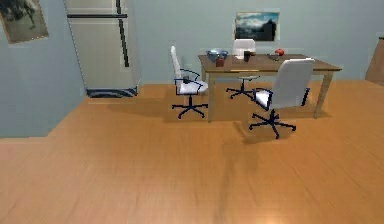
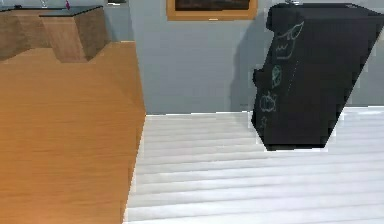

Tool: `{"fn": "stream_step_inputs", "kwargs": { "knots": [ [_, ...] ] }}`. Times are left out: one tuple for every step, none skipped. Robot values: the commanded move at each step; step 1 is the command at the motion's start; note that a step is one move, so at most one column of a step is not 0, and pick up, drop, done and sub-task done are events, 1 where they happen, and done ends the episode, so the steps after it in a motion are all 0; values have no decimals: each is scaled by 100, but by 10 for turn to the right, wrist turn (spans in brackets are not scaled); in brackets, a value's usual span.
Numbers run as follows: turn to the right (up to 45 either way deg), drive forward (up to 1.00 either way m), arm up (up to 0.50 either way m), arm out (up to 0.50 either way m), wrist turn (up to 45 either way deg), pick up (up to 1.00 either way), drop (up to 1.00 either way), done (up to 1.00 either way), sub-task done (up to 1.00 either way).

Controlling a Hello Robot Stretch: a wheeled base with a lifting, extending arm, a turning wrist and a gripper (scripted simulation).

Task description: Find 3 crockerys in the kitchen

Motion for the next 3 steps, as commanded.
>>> {"fn": "stream_step_inputs", "kwargs": {
  "knots": [
    [90, 0, 0, 0, 0, 0, 0, 0, 0],
    [0, 100, 0, 0, 0, 0, 0, 0, 0],
    [30, 0, 0, 0, 0, 0, 0, 0, 0]
  ]
}}
